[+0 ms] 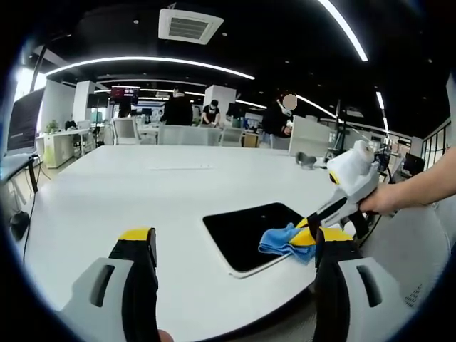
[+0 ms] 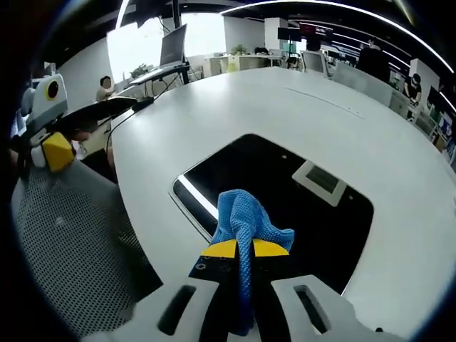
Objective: Wipe the mirror surface with the cleaning cloth until all visible marks leave the cleaned area.
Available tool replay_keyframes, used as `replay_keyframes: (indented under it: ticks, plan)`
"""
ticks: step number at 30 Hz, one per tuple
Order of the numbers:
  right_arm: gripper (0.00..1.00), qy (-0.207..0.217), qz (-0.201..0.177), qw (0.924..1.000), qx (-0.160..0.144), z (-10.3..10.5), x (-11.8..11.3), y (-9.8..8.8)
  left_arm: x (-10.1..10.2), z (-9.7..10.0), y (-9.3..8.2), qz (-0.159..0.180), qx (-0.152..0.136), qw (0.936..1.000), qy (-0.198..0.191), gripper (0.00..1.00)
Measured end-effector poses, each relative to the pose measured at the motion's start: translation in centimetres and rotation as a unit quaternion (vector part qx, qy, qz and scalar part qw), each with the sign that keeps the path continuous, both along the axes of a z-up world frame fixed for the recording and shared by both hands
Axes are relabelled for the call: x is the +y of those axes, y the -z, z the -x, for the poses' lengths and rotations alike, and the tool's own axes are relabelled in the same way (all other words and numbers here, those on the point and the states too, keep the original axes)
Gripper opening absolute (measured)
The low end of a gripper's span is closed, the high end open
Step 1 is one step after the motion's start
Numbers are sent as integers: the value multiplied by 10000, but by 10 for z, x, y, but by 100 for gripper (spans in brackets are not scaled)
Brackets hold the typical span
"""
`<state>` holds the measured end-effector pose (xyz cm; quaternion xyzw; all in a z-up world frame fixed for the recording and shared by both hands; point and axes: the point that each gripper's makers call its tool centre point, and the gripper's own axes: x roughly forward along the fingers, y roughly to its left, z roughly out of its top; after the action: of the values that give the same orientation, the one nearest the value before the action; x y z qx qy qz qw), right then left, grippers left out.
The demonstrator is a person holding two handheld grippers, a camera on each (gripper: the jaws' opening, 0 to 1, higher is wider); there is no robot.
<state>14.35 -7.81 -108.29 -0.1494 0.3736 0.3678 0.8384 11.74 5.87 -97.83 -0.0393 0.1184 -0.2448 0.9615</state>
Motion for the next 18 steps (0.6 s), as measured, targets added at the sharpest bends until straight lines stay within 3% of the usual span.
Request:
replay_keyframes:
  ticks: [18]
  plan:
    - [0, -513, -52, 9987, -45, 5, 54, 0, 0, 0, 1, 6, 16, 10000, 11, 90]
